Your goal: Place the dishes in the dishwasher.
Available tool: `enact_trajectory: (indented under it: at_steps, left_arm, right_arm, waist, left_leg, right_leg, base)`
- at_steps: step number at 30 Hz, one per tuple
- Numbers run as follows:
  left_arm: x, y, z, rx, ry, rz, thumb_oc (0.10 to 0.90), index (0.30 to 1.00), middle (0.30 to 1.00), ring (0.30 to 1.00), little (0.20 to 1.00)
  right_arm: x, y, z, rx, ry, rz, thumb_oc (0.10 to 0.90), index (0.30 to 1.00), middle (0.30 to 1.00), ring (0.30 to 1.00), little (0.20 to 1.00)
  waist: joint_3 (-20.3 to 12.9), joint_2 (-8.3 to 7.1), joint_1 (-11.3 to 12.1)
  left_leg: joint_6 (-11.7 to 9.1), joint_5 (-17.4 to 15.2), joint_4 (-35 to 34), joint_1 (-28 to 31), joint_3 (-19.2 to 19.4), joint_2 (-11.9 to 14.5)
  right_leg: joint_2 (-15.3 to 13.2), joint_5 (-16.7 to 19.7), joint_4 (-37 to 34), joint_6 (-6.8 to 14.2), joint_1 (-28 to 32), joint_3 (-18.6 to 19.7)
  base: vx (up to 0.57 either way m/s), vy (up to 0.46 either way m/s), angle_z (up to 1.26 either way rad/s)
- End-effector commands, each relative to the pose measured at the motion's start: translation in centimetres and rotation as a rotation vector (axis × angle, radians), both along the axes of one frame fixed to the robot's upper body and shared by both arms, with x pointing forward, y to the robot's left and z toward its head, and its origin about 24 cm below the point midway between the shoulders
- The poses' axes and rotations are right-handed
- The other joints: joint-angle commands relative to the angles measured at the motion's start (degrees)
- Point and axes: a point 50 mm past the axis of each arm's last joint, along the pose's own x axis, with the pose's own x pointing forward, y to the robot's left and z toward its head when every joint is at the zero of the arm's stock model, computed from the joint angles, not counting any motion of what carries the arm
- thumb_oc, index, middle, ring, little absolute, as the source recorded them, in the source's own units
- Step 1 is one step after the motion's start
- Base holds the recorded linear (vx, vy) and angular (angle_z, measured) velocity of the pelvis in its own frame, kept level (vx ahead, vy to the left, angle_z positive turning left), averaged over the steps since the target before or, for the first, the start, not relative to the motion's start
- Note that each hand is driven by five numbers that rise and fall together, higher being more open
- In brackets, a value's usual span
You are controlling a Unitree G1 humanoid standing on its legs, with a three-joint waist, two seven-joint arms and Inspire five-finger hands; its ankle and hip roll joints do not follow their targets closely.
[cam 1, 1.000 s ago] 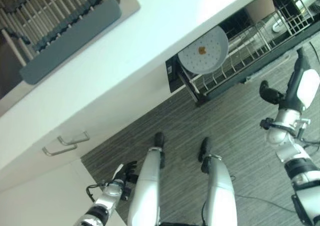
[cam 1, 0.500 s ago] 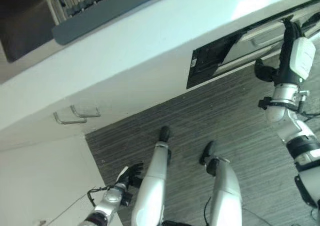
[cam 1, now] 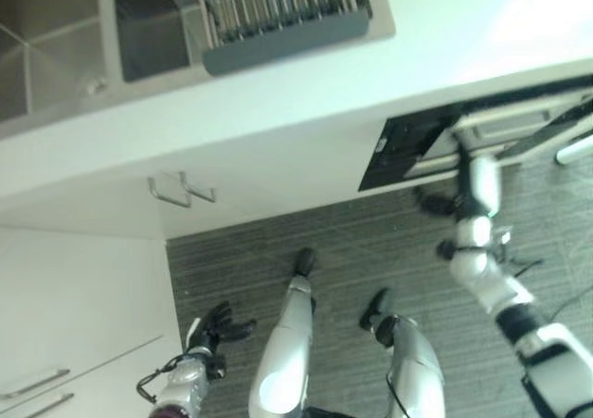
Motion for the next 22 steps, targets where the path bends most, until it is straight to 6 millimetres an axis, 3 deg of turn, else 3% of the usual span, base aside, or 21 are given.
enact_trajectory:
  at_steps: [1, 4, 6, 7, 8, 12, 16, 19, 20, 21, 22]
  left_arm:
    - [-0.9, 1.6, 0.3, 0.099, -0.004, 0.032, 0.800, 0.900, 0.900, 0.900, 0.900]
    - [-2.0, 2.2, 0.2, 0.201, 0.008, 0.042, 0.800, 0.900, 0.900, 0.900, 0.900]
    - [-2.4, 2.4, 0.2, 0.241, 0.009, 0.043, 0.800, 0.900, 0.900, 0.900, 0.900]
    - [-2.9, 2.9, 0.2, 0.281, 0.020, 0.057, 0.800, 0.900, 0.900, 0.900, 0.900]
    - [-3.0, 2.9, 0.2, 0.285, 0.026, 0.059, 0.800, 0.900, 0.900, 0.900, 0.900]
    - [-3.8, 2.7, -0.5, 0.100, 0.030, 0.086, 0.800, 0.900, 0.900, 0.900, 0.900]
    - [-4.9, -1.1, -2.8, -0.259, 0.107, 0.050, 0.800, 0.900, 0.900, 0.900, 0.900]
    - [-6.4, -4.8, -4.6, -0.454, 0.268, -0.068, 0.800, 0.900, 0.900, 0.900, 0.900]
    - [-7.2, -6.1, -5.3, -0.520, 0.330, -0.108, 0.800, 0.900, 0.900, 0.900, 0.900]
    - [-8.5, -7.7, -6.2, -0.617, 0.454, -0.189, 0.800, 0.900, 0.900, 0.900, 0.900]
    - [-9.3, -8.2, -6.7, -0.637, 0.523, -0.207, 0.800, 0.900, 0.900, 0.900, 0.900]
  right_arm:
    - [2.1, 1.1, 6.2, 0.015, -0.250, 0.080, 0.800, 0.900, 0.900, 0.900, 0.900]
    - [-0.8, -0.3, 1.4, 0.033, -0.089, 0.063, 0.800, 0.900, 0.900, 0.900, 0.900]
    - [-1.4, -0.8, 0.5, 0.049, -0.044, 0.050, 0.800, 0.900, 0.900, 0.900, 0.900]
    - [-2.6, -1.7, -1.4, 0.076, 0.043, 0.036, 0.800, 0.900, 0.900, 0.900, 0.900]
    - [-3.0, -1.9, -1.9, 0.080, 0.063, 0.034, 0.800, 0.900, 0.900, 0.900, 0.900]
    - [-5.8, -3.1, -5.8, 0.129, 0.252, -0.003, 0.800, 0.900, 0.900, 0.900, 0.900]
    - [-7.9, -3.7, -9.2, 0.220, 0.427, -0.077, 0.800, 0.900, 0.900, 0.900, 0.900]
    - [-10.3, -4.4, -12.7, 0.452, 0.645, -0.197, 0.800, 0.900, 0.900, 0.900, 0.900]
    - [-11.7, -4.5, -14.3, 0.558, 0.768, -0.220, 0.800, 0.900, 0.900, 0.900, 0.900]
    - [-15.0, -3.8, -17.5, 0.720, 1.056, -0.218, 0.800, 0.900, 0.900, 0.900, 0.900]
    - [-16.1, -3.4, -18.4, 0.764, 1.152, -0.226, 0.800, 0.900, 0.900, 0.900, 0.900]
  waist:
    - [-0.6, 0.61, 1.3]
    - [-1.0, 0.88, -0.9]
    - [-1.7, 0.79, -1.5]
    - [-3.6, 0.56, -2.7]
    - [-4.2, 0.55, -3.0]
    - [-8.1, -0.23, -5.4]
    - [-11.2, -0.88, -6.3]
    - [-13.8, -1.47, -7.1]
    - [-14.6, -1.53, -7.7]
    - [-15.9, -1.94, -8.6]
    - [-16.5, -2.17, -8.8]
  left_leg:
    - [2.8, -4.2, 1.1, 3.7, 3.7, -1.5]
    - [2.2, -5.6, 1.1, 8.4, 4.7, -0.8]
    - [2.0, -5.9, 1.1, 9.1, 4.9, -0.6]
    - [1.7, -6.8, 1.1, 10.8, 5.6, -0.1]
    - [1.7, -7.1, 1.1, 11.3, 5.8, -0.1]
    - [1.4, -8.6, 1.1, 14.3, 7.4, 0.4]
    - [1.1, -9.6, 1.1, 16.4, 8.1, 0.6]
    - [1.0, -10.6, 1.1, 17.8, 9.1, 0.9]
    - [1.0, -11.1, 1.1, 18.5, 9.6, 1.0]
    - [1.1, -11.8, 1.1, 19.8, 10.8, 1.2]
    - [1.0, -12.2, 1.1, 20.3, 11.3, 1.3]
  right_leg:
    - [-0.3, -3.6, -1.2, 3.8, 6.8, 3.5]
    - [-0.1, -2.5, -6.4, 4.3, 13.1, 3.6]
    - [0.0, -2.1, -7.7, 4.4, 14.2, 3.5]
    - [0.1, -1.7, -9.9, 4.6, 16.4, 3.4]
    - [0.1, -1.6, -10.4, 4.6, 17.0, 3.4]
    - [-0.5, -2.0, -10.4, 5.0, 18.7, 4.6]
    - [-1.0, -1.8, -10.4, 5.5, 19.8, 5.2]
    - [-1.1, -1.6, -10.4, 5.9, 20.4, 5.7]
    - [-1.0, -1.7, -10.4, 5.9, 20.8, 5.8]
    - [-1.1, -1.9, -10.4, 5.9, 21.3, 6.1]
    - [-1.1, -1.9, -10.4, 6.0, 21.4, 6.2]
  base:
    - [-0.03, 0.110, 0.11]
    - [0.02, 0.047, 0.00]
    - [0.05, -0.007, -0.12]
    - [0.08, 0.009, -0.13]
    - [0.11, 0.012, -0.18]
    - [0.06, -0.034, -0.20]
    - [0.05, -0.072, -0.17]
    - [0.05, -0.092, -0.12]
    - [0.03, -0.142, -0.12]
    - [0.02, -0.185, -0.09]
    - [0.01, -0.239, -0.04]
